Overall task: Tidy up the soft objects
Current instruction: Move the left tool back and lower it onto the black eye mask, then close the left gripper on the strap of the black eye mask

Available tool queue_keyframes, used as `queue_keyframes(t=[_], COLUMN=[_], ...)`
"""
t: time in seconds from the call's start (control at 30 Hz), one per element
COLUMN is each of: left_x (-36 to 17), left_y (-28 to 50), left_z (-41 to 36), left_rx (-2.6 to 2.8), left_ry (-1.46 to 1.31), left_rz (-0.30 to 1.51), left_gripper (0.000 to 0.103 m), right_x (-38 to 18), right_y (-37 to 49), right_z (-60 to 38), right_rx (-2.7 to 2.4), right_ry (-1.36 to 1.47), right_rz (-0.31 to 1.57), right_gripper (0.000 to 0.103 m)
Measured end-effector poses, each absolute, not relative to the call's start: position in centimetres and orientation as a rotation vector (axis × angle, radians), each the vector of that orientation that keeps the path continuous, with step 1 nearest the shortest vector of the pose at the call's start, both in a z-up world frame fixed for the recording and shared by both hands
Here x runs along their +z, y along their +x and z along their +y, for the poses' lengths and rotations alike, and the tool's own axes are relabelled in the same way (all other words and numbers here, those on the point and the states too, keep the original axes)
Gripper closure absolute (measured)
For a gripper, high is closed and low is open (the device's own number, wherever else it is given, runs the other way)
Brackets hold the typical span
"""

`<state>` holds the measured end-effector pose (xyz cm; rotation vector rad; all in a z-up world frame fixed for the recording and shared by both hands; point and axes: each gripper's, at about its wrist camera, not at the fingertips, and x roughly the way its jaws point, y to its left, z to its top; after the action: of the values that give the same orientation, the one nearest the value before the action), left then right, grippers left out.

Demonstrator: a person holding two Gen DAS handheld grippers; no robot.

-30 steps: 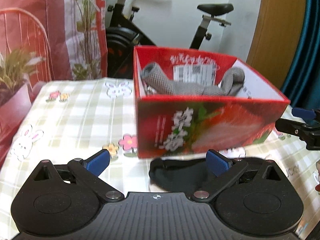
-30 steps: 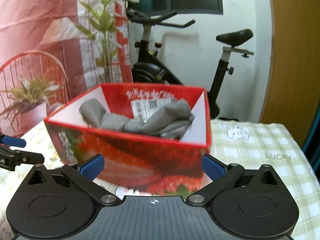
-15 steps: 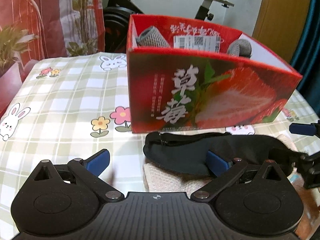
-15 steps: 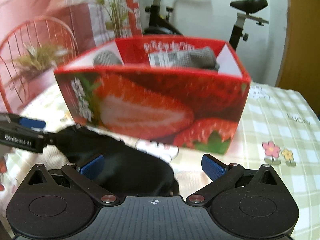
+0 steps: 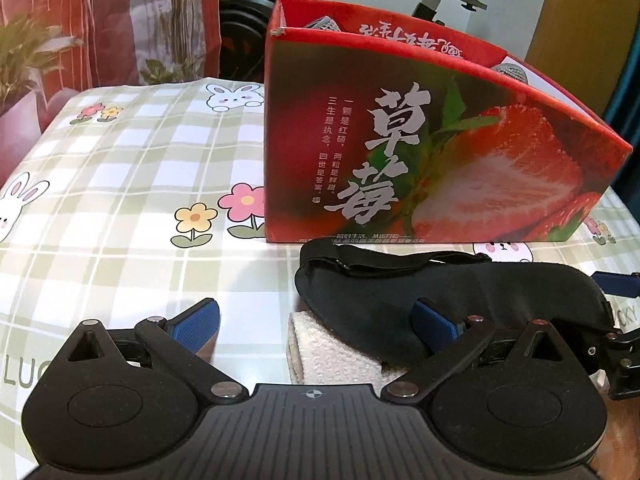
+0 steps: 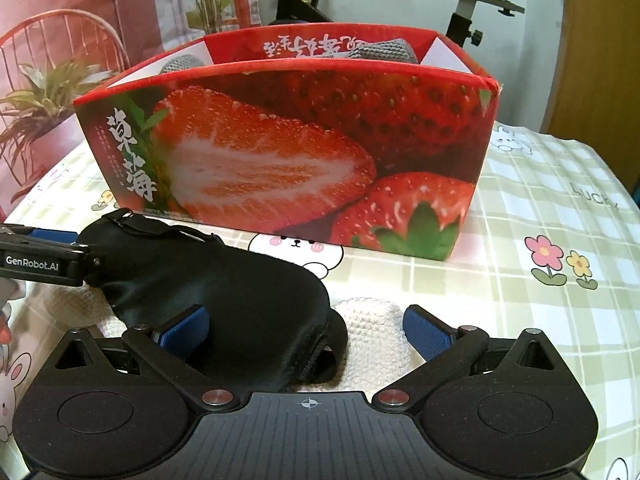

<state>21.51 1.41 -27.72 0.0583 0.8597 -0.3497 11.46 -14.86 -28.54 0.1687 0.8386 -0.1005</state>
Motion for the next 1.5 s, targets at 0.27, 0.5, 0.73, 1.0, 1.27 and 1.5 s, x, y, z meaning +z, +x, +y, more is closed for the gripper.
queue_keyframes(t=[0.27,0.5,0.73,1.0,1.27,1.5], left_x=[-28.1,-28.3,-27.7,-25.9,-25.0,-25.8], left_y=[21.4,20.9,21.6,21.6,22.1,22.9], left_z=[0.9,0.6,1.1,1.9,3.1,2.8], left_rx=[-0.328,-0.307,-0.340,-0.421,-0.484,-0.509], left_ry=[0.073,0.076,0.071,0.087,0.026,-0.039], left_rz=[0.834,0.820,0.853,0.856,0.860,0.876], left_gripper=[0.000,0.000,0.000,0.023,0.044,0.044], right_x=[-28.7,-29.0,-29.1,-29.1,-29.2,-29.2], right_y=[11.9,12.0,12.0,12.1,12.1,12.0], right_z=[-15.0,-15.2,-15.1,-15.1,-15.3,-15.2], right_rx=[-0.097,-0.099,-0.099,-0.099,-0.095,-0.095], right_ry=[0.173,0.195,0.190,0.189,0.192,0.195], right_rz=[0.855,0.866,0.864,0.864,0.864,0.864], right_gripper=[0.000,0.000,0.000,0.000,0.000,0.000])
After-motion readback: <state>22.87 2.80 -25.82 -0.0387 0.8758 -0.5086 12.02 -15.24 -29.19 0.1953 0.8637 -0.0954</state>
